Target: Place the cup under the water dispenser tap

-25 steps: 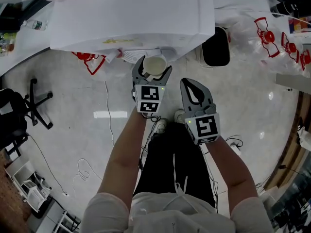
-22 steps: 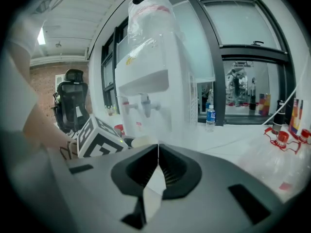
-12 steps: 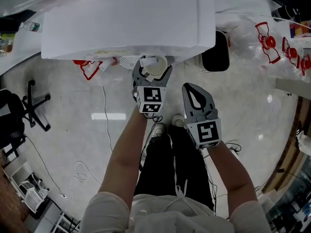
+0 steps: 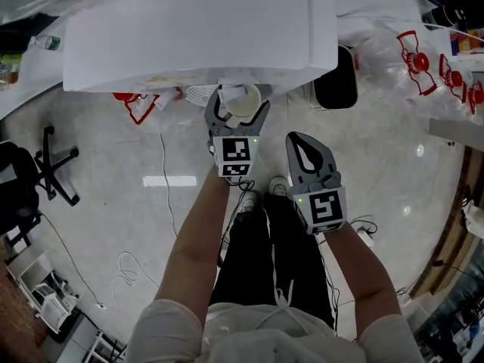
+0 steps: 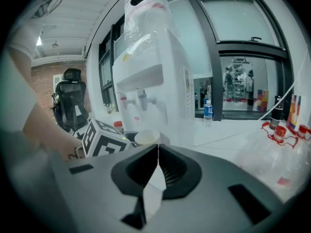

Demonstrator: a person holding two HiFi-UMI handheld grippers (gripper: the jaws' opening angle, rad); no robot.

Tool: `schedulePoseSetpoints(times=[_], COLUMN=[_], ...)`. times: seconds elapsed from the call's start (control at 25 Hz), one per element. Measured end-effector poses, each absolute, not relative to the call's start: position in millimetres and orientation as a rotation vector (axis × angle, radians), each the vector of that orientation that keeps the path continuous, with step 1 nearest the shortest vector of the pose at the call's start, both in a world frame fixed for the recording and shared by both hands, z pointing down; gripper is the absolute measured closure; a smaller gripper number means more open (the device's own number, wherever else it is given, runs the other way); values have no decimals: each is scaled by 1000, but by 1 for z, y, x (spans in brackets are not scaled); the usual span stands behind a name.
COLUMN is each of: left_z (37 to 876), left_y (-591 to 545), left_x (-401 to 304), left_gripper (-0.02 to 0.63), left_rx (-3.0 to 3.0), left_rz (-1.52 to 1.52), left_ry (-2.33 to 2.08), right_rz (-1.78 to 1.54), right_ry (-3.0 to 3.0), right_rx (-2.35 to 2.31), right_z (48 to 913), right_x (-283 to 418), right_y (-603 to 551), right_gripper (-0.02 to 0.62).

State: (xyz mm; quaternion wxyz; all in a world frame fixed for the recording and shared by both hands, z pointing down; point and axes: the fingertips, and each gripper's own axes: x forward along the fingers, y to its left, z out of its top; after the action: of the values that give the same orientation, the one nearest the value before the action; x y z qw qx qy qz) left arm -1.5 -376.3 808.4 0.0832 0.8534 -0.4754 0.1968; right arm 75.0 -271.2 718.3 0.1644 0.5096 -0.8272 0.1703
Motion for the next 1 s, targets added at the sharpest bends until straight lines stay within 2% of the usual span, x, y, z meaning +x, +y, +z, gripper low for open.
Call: schedulePoseSetpoints(times=[0.28, 0.6, 0.64, 0.76, 0.88, 1.0], left_z=[790, 735, 724, 689, 656, 620], left_y=[-363, -321, -315, -300, -285, -272], left_x=[-8, -22, -25, -38, -40, -47], left_gripper=[120, 126, 152, 359, 425, 528], left_rx=[2561, 2492, 2487, 2471, 2469, 2499], left_rz=[583, 577, 573, 538, 445, 423], left_ry=[-1383, -1329, -1338, -1411, -1397, -1404], right_rz=[489, 520, 526, 534, 519, 517], right_ry=[-2349, -2312, -2313, -2320, -2314, -2306], right_rx=[1442, 1471, 1479, 1495, 1527, 1574], right_z=[705, 668, 661, 636, 609, 583], right_x=[70, 70, 67, 61, 59, 58], right_y=[-260, -242, -240, -235, -229, -225], right_gripper=[566, 566, 566, 566, 566, 566])
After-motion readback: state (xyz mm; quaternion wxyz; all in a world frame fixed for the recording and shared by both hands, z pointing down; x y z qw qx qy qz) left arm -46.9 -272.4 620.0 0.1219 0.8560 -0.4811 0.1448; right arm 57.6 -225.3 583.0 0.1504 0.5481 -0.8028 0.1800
